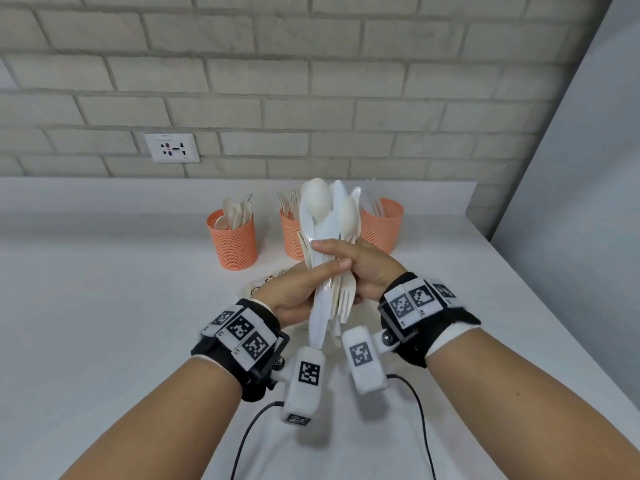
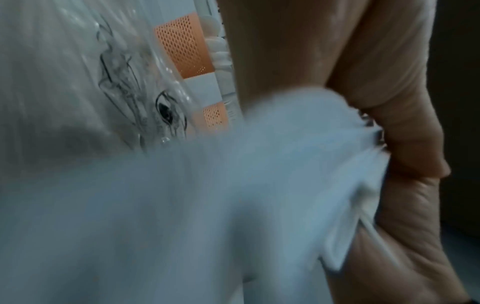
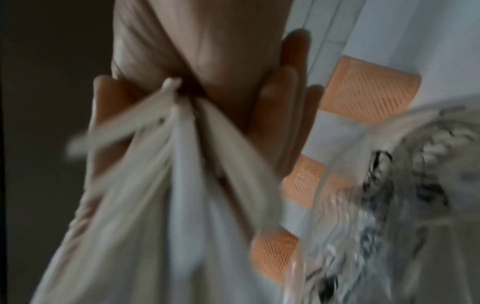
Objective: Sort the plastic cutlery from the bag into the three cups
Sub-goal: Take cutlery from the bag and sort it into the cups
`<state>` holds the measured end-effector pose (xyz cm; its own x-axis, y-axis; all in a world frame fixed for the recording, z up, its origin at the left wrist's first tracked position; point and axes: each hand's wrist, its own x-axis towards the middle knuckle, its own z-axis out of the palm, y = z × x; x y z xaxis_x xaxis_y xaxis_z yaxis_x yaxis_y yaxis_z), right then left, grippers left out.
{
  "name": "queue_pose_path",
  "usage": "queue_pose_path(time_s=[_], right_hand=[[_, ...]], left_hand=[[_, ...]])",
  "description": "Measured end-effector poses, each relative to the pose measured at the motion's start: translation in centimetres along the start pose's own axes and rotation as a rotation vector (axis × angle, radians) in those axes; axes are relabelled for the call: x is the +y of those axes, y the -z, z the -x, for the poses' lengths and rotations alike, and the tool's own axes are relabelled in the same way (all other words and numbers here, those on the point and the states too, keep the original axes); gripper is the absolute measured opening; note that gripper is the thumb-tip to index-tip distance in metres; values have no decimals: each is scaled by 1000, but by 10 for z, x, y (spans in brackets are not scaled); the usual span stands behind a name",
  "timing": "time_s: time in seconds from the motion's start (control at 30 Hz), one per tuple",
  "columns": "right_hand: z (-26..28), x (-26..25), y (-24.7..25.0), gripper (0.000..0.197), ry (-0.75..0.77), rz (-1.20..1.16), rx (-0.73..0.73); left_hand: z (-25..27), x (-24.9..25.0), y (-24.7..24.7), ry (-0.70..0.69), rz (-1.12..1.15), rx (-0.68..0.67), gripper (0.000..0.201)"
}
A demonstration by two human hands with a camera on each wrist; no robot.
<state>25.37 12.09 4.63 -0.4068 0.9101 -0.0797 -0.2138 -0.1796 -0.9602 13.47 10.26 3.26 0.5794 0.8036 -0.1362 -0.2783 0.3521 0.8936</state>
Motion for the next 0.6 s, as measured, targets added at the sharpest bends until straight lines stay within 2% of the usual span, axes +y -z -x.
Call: queue_pose_path(time_s=[0.07,0.1,0.23,0.3,0.4,0.47,0.53,0.57,0.6], right_hand=[[1,-6,5,48,-72,212,-39],[2,-8,7,51,-99,312,-69],[0,-13,7,40,-113,583,-97],[0,-11,7,39,-119,586,-114],[-2,-5,11,29,-130,466,-140],[-2,-1,11,42,-115,419,-135],[-5,1,14,70,-131,443,-111],[-5,2,15,72,-131,458,-116],[-6,3,15,64,-113,456,-121]], left_hand=[[1,-1,1,11,-62,-22,48],[1,-2,2,4,-91,-23,43],[0,-6,6,-55,-178,76,31],[-2,-8,5,-69,-199,112,32],[-4,-9,3,-73,-226,156,36],[-5,-8,1,-87,-231,173,38],[-7,-9,1,-111,-209,201,36],[-8,-10,1,-121,-188,226,38],[-10,-11,2,-129,-161,252,40]])
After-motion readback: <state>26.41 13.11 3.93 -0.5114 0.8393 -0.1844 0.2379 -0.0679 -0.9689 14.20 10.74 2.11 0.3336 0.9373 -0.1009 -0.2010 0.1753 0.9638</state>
